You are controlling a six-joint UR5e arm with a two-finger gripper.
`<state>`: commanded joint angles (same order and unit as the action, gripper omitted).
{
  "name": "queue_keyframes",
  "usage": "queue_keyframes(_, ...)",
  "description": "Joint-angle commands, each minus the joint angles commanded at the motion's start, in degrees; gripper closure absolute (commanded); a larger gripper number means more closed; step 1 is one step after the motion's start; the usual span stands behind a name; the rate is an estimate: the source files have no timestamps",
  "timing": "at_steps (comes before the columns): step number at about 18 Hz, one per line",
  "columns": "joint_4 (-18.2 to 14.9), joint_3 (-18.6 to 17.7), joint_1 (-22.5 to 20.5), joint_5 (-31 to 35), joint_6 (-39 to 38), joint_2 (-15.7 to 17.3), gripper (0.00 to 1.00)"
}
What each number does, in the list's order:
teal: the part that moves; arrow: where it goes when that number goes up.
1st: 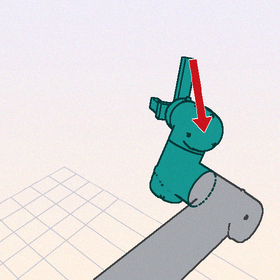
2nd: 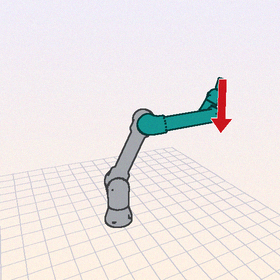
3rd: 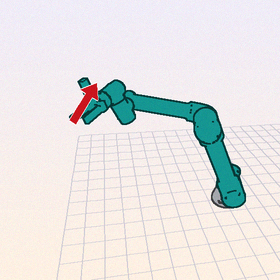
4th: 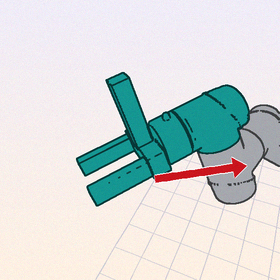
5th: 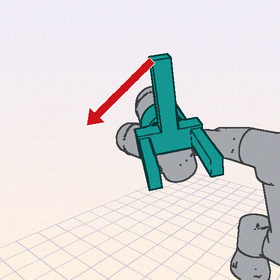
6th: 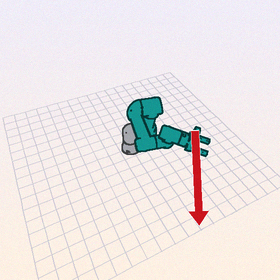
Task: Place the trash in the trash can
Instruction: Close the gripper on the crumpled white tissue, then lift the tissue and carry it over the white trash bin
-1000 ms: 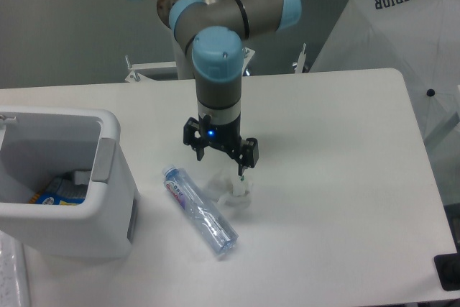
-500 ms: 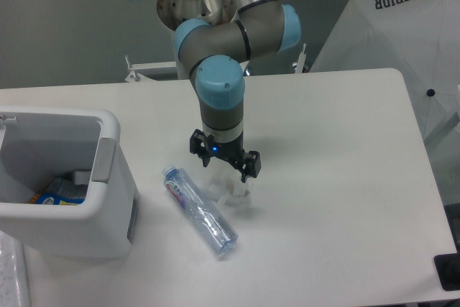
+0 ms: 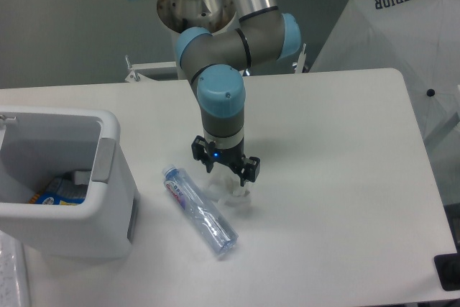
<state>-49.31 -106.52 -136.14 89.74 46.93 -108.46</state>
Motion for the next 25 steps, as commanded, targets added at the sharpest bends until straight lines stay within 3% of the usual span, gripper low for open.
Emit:
queue_keyframes(4,0.09,0.09,0.0,-0.09,0.0,0.35,0.95)
queue_keyframes(10,-0.35,2.98,-0.44,-0.61,0.62,2.9,0.98)
queue_keyframes(14,-0.7,7.02,-1.92,-3.24,0.62,5.79,0.98)
queue_keyframes(19,-0.97,11.42,-9.04,-25.71,-3.93,8.87,0.98)
queue_keyframes(22,-0.79,12.3,-10.63,-32.94,-11.05,10.55,0.98)
queue_keyframes(25,-0.62,15.72,-10.28,-36.46,-21.06,10.9,0.98)
